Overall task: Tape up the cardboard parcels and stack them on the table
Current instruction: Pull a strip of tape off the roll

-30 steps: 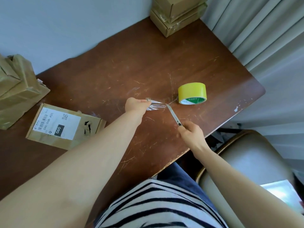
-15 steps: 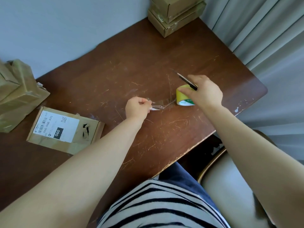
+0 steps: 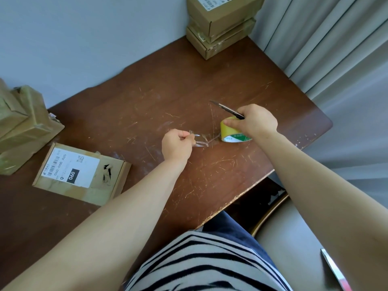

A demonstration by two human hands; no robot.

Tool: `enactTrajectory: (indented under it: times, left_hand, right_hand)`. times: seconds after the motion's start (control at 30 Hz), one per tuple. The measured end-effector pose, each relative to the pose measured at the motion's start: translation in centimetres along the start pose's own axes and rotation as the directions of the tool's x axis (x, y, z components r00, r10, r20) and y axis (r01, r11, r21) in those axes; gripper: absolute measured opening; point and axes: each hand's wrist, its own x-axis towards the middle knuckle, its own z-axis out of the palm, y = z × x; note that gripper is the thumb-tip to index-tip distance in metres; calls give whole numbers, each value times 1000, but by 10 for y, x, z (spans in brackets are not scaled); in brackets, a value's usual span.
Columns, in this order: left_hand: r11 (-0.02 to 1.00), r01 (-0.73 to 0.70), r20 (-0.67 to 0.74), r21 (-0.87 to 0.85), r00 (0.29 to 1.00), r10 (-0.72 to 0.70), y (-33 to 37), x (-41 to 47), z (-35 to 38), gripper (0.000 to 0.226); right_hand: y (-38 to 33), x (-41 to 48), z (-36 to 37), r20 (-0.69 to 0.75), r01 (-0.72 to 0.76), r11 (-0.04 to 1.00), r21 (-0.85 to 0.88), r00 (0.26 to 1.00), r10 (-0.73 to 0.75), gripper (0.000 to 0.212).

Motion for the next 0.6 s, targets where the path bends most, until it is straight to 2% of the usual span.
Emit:
enactTrajectory:
  times: [0.13,0.3,0.4,0.47,0.57,0.6]
  left_hand:
    - [999,-34,-14,8,999,34,1,-3,0,3]
    - [997,-72,-25,-13,997,72,-4,-4,0,3]
    - [999,-53,-23,-10,998,53,-7,0,-3,6]
    - [1000,-10,-13,9,1000,10,-10,6,-7,10]
    - [998,56,-13,33,998,-55,-14,10,-9,14]
    - [997,71,-17,27,997,-70,-15,11,-9,16]
  right_hand:
    - [-1,0,-1,-1,5,1000,-10,1000,-5,34]
    - [-3,1,-1,6,-7,999,-50,1000,7,39]
    - [-2,-4,-2,28,11,1000,6,1000,-12,39]
    - [-2,-11,-3,-69,32,993,116,997,-24,46]
    - [-9,-33,1,-393,229,943,241,911,-121,36]
    - [-11,-41,7,-401,263,916,301,907,-129,32]
